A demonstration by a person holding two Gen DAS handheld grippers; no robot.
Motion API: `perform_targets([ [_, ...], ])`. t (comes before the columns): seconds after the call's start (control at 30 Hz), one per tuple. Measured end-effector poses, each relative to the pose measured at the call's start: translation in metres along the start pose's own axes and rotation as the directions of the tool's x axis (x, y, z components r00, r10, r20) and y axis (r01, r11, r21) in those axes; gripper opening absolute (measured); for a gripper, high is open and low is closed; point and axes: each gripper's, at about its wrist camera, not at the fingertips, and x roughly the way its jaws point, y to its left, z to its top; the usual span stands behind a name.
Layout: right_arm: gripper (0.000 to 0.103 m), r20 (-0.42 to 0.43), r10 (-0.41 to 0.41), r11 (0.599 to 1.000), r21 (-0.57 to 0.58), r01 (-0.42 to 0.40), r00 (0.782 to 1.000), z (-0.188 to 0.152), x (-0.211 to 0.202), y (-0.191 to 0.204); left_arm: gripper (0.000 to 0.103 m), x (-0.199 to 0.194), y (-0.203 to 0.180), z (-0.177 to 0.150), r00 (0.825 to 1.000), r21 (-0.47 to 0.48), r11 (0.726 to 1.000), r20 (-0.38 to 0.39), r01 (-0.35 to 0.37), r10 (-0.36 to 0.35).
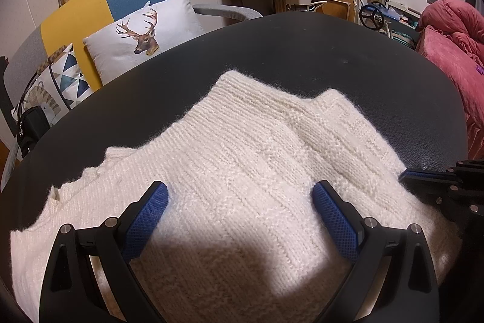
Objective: Fold clothes
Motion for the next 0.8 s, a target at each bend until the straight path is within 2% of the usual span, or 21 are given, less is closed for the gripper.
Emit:
perform_targets([
  [0.27,0.003,0.026,-0.028,1.0,-0.008,0.029,0.999,-0.002,0.001,0.004,0.098,-0.007,0.005,0.003,1.0,-0.006,1.0,-0.009,0.004,-0.004],
  [0.47,0.003,0.029,-0.021,1.0,0.005,0.021,0.999,-0.001,0.002,0.002,0.098,-0.038,0.015,-0.006,0.991,0.053,0.992,0.069,-0.118,0.114],
  [0.6,0.003,0.032,-0.032,0.999,0.001,0.032,0.999,-0.002,0.002,0.004,0.098,-0.043,0.032,-0.015,0.985,0.018,0.987,0.071,-0.158,0.157],
  [0.8,0.003,0.015,-0.029,0.999,0.032,0.028,0.999,0.004,-0.001,0.005,0.101,-0.027,0.058,-0.024,0.999,-0.138,0.99,0.012,-0.04,0.042],
])
